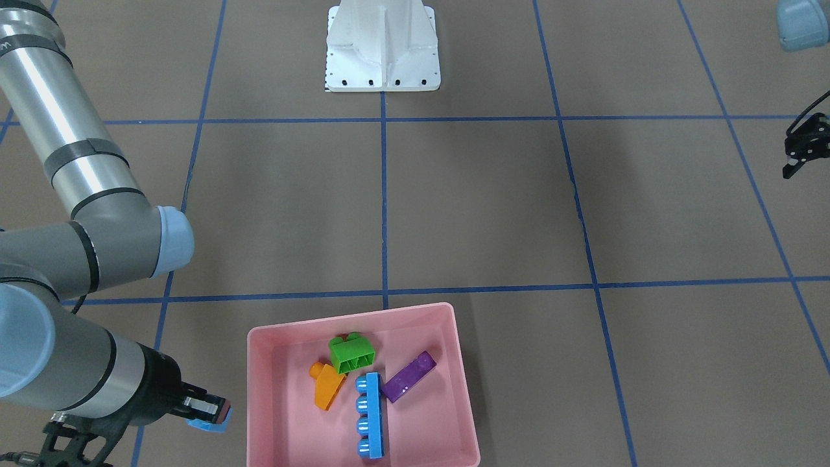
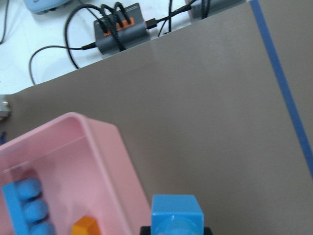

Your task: Put all blocks into box

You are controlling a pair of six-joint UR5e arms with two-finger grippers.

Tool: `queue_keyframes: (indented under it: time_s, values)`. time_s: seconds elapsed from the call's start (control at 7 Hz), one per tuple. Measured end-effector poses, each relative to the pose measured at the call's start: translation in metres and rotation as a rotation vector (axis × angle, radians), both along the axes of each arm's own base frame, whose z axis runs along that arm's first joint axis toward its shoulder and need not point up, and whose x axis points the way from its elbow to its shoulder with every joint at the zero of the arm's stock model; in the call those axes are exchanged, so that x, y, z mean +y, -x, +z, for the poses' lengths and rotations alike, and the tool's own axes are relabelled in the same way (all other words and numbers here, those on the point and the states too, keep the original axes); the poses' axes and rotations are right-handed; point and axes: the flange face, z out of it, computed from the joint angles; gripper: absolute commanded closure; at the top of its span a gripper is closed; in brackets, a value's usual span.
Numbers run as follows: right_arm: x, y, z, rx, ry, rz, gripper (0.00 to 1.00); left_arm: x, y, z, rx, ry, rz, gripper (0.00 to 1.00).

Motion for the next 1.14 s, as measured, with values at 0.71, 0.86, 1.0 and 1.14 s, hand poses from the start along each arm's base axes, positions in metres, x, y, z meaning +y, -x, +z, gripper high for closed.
queue_keyframes:
  time_s: [0.71,0.86,1.0,1.14]
  values:
    - [0.041,0.078,-0.058,0.047,-0.049,0.009,0.0,0.002,0.0,0.012,0.004,0.046,0.008,0.0]
    - [0.041,0.037,-0.049,0.048,-0.036,0.018,0.0,0.005,0.0,0.016,0.018,0.07,0.015,0.0]
    - [0.053,-0.018,-0.023,0.073,-0.042,0.004,0.0,0.006,0.002,0.02,0.034,0.091,0.017,0.0]
    - [0.079,-0.072,0.016,0.115,-0.074,-0.038,0.0,0.006,0.007,0.023,0.047,0.107,0.012,0.0]
